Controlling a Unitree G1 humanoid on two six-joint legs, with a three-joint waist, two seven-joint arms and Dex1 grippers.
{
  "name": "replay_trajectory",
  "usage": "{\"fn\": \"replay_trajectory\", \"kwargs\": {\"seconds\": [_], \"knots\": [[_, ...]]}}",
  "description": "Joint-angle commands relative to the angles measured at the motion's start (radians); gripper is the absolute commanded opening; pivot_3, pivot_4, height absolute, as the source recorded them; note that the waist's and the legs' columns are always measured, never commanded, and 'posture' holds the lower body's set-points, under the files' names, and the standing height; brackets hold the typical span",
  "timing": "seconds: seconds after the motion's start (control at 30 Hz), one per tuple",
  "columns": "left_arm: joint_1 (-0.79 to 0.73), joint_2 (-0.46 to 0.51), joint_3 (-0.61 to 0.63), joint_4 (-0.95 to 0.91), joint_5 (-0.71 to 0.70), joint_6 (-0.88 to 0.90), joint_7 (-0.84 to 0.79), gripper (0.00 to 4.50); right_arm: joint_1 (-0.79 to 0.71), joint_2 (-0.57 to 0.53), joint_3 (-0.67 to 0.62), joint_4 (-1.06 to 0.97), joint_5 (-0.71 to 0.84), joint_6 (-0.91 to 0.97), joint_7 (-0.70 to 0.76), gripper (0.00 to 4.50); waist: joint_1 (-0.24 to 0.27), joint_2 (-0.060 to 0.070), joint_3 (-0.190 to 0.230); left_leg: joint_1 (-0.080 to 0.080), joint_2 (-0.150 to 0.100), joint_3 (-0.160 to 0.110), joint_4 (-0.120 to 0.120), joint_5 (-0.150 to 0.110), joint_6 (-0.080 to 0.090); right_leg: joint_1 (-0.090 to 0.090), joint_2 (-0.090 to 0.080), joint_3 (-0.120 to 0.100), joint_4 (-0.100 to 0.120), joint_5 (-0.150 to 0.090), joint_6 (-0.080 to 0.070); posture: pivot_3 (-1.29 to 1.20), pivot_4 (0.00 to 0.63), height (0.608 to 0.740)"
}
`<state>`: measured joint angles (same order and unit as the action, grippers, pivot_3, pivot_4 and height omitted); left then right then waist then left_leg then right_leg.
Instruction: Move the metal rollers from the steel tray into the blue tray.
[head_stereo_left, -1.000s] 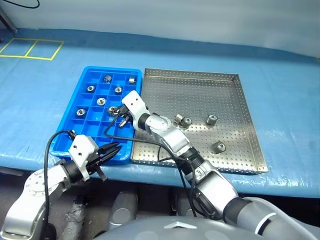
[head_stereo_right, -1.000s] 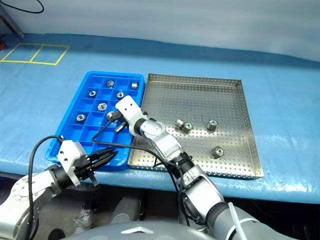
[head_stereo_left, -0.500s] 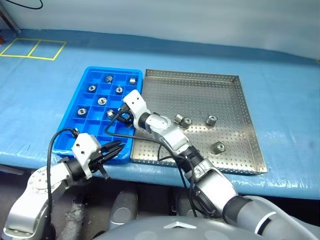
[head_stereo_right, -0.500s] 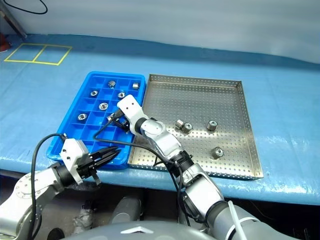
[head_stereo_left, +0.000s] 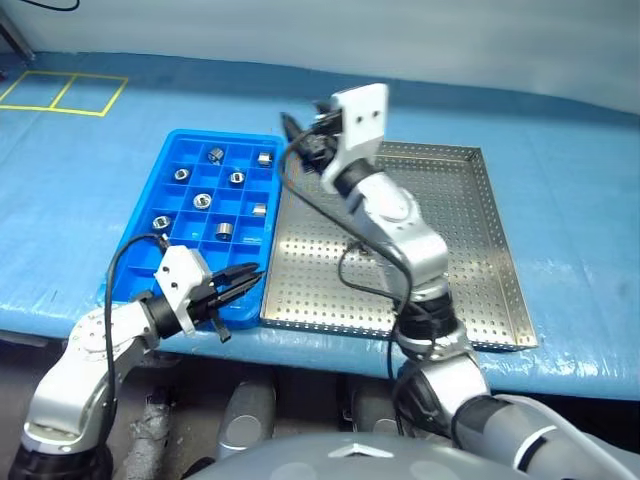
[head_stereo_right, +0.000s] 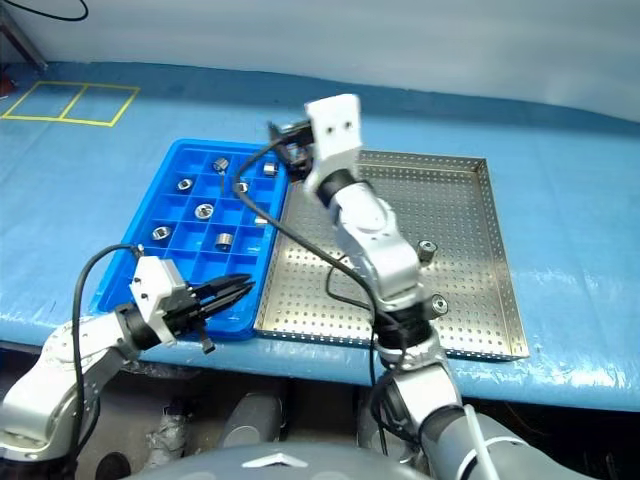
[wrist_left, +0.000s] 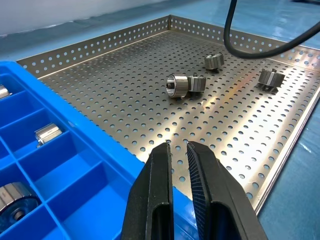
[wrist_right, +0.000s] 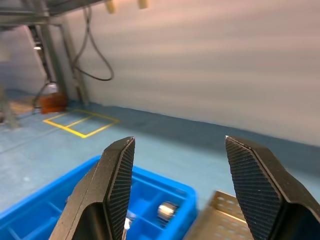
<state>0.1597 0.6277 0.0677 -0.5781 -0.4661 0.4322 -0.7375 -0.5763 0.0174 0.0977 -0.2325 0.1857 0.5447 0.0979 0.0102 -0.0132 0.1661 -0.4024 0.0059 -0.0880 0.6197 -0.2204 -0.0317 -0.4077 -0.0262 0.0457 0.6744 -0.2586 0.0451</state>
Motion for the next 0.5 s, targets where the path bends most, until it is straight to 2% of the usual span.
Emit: {"fn": "replay_trajectory", "kwargs": {"seconds": [0.03,0.23,0.4,0.5], "knots": [[-0.085,-0.027,-0.002,0.022,-0.006,0.02,0.042,0.58,0.103,-0.068,-0.046,-0.195,0.004,0.156,-0.021,3.05,-0.008,0.0,0.0,0.0,0.0,0.0,0.0,0.0,0.0,0.0,0.0,0.0,0.0,0.0,0.0,0.05,0.15,0.74],[-0.275,-0.063,-0.021,0.1,-0.031,0.104,0.084,0.58,0.31,-0.19,-0.073,-0.452,0.024,0.445,-0.02,3.05,-0.044,0.001,0.0,-0.001,0.0,0.0,0.001,0.0,0.0,-0.001,0.001,0.0,0.001,0.0,0.001,-0.02,0.15,0.74],[-0.382,-0.081,-0.077,0.178,-0.021,0.125,0.056,0.58,0.365,-0.238,-0.142,-0.578,0.147,0.725,0.068,3.05,-0.07,0.001,0.0,-0.001,0.001,0.001,0.004,0.0,0.0,0.0,0.002,0.001,0.002,0.001,0.003,-0.06,0.15,0.74],[-0.402,-0.08,-0.119,0.207,0.006,0.123,0.045,0.58,0.377,-0.245,-0.163,-0.599,0.187,0.809,0.093,3.05,-0.08,0.001,0.0,-0.001,0.001,0.001,0.005,0.0,0.0,0.0,0.002,0.002,0.002,-0.001,0.008,-0.07,0.15,0.74]]}}
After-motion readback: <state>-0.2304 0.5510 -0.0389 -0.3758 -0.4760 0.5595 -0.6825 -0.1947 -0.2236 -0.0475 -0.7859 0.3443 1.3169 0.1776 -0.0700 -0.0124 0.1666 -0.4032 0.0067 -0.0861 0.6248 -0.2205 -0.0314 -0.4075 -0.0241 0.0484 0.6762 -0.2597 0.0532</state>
